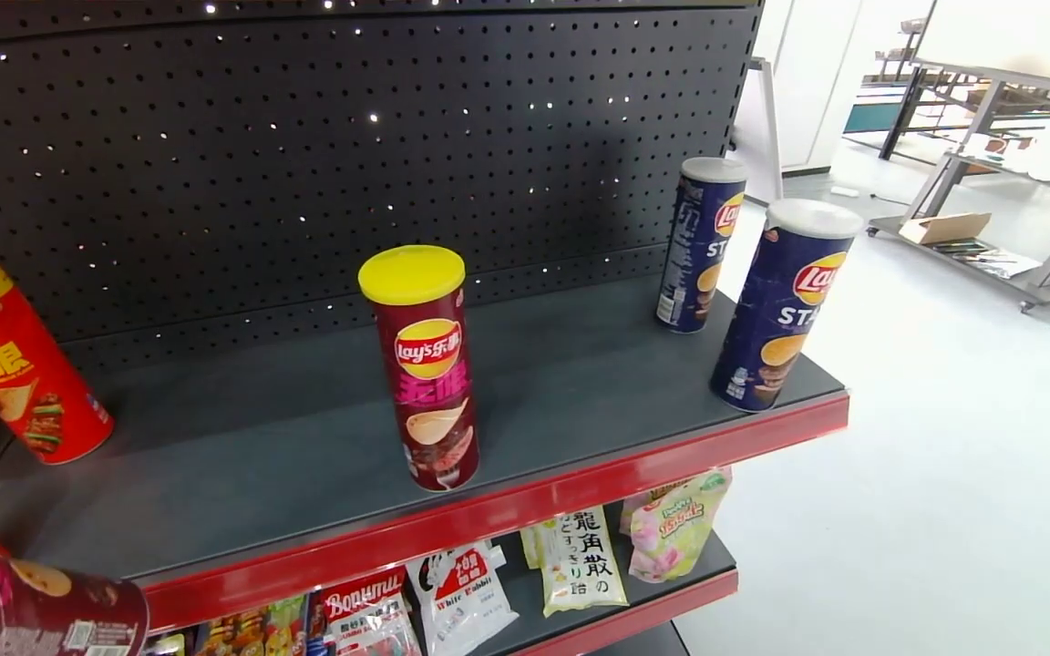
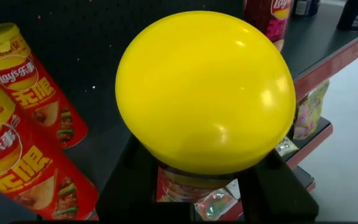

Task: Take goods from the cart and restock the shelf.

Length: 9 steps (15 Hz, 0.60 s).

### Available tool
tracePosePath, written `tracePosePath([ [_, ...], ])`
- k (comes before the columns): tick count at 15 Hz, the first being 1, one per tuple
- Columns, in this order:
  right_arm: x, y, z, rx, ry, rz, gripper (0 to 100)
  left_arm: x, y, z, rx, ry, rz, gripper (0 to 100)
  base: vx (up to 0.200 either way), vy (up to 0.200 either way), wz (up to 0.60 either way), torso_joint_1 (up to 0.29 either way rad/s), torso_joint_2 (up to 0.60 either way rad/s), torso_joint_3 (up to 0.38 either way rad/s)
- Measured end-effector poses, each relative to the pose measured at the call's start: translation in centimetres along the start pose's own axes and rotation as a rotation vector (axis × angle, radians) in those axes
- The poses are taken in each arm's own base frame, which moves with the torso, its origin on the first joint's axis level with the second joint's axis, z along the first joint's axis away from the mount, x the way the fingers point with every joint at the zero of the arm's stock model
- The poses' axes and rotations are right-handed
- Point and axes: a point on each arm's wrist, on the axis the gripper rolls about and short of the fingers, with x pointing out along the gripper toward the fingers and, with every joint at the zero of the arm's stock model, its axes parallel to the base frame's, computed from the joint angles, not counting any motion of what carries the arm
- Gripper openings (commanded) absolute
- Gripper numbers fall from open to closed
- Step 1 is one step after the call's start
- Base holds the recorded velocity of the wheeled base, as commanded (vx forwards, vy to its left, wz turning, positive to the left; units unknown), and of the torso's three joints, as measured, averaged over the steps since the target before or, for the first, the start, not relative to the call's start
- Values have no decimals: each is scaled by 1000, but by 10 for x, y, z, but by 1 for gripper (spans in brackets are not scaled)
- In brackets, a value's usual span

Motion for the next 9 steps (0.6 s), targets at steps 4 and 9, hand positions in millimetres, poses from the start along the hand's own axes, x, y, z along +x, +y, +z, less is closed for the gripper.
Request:
tracePosePath([
  [4, 0, 0, 0, 0, 0, 1, 100, 40, 13, 33, -47, -43, -14, 0, 0, 0, 0, 0, 0, 0],
  [9, 0, 0, 0, 0, 0, 0, 100, 100, 27, 60, -131, -48, -131, 0, 0, 0, 0, 0, 0, 0],
])
